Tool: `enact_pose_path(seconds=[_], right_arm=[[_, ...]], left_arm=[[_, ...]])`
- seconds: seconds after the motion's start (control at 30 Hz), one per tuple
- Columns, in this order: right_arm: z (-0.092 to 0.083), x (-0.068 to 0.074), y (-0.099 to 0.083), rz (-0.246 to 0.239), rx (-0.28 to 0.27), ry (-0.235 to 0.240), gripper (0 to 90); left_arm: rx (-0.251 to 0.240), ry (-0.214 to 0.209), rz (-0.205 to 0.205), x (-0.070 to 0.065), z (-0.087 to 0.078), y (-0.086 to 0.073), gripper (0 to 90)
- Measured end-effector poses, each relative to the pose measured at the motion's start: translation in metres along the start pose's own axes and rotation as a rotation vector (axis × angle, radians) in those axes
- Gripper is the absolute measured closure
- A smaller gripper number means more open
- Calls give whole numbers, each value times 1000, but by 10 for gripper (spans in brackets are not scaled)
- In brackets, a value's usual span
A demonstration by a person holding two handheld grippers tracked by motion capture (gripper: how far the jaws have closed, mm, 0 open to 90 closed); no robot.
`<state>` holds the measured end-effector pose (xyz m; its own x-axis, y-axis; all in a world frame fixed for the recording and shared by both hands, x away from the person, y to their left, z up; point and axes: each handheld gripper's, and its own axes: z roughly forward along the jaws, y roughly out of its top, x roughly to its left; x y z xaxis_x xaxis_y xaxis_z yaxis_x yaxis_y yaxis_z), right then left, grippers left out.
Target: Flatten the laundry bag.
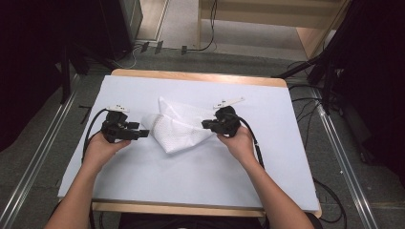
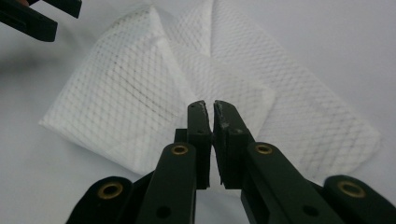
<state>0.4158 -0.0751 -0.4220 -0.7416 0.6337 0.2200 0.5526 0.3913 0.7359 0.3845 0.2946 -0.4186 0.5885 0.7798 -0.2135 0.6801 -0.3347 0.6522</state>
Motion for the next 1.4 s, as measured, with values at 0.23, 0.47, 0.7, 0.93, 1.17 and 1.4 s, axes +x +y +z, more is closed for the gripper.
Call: enact_pose_path(seconds=[0.23,0.47,0.7,0.93,1.17,1.4], right_arm=[[-3,-10,-6,19,10,-23,844],[-3,-10,-10,22,22,-37,841],[-3,-11,-14,30,31,-44,837],[-10,-14,-19,38,31,-58,831],[-14,-17,-20,47,20,-66,826],[-13,-19,-21,52,28,-75,825]], left_arm=[[-14,2,-44,19,13,12,348],[-30,17,-39,29,28,22,349],[14,25,-22,37,53,22,348],[-3,34,-3,41,56,19,353],[4,105,-5,35,56,19,474],[46,170,17,25,55,19,770]])
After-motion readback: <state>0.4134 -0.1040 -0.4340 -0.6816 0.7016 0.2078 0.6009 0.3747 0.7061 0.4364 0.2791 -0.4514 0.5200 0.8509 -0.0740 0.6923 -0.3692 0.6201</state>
